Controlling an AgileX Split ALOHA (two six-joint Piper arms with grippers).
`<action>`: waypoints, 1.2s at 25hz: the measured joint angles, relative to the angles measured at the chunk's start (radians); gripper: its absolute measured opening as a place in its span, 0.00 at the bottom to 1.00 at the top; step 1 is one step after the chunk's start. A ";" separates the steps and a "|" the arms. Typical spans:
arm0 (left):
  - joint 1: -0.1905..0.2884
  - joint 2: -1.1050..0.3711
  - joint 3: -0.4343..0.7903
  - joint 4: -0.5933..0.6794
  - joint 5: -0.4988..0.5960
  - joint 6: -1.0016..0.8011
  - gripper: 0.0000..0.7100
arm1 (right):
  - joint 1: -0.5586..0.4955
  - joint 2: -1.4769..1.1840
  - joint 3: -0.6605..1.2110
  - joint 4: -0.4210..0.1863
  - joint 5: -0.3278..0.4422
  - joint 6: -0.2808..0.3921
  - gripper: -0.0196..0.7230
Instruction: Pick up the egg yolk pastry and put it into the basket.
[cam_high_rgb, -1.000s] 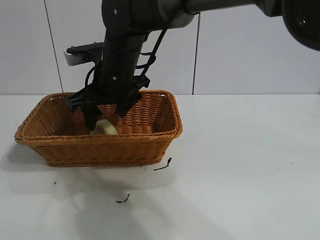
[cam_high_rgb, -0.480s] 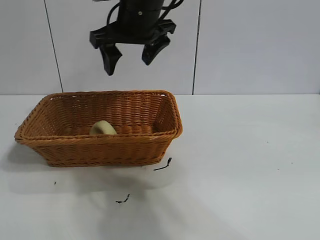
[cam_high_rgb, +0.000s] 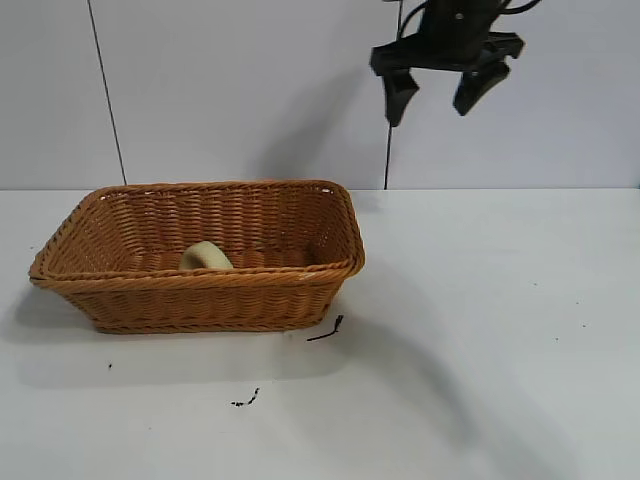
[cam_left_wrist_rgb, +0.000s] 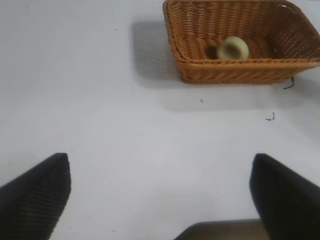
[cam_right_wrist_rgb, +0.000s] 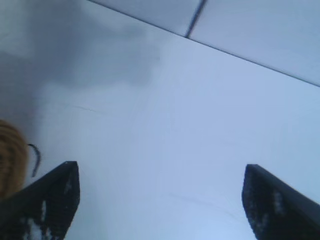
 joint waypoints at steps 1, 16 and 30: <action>0.000 0.000 0.000 0.000 0.000 0.000 0.98 | -0.014 0.000 0.000 0.000 0.000 0.001 0.85; 0.000 0.000 0.000 0.000 0.000 0.000 0.98 | -0.036 -0.478 0.478 0.038 0.000 0.011 0.85; 0.000 0.000 0.000 0.000 0.000 0.000 0.98 | -0.036 -1.236 1.306 0.053 0.002 0.000 0.85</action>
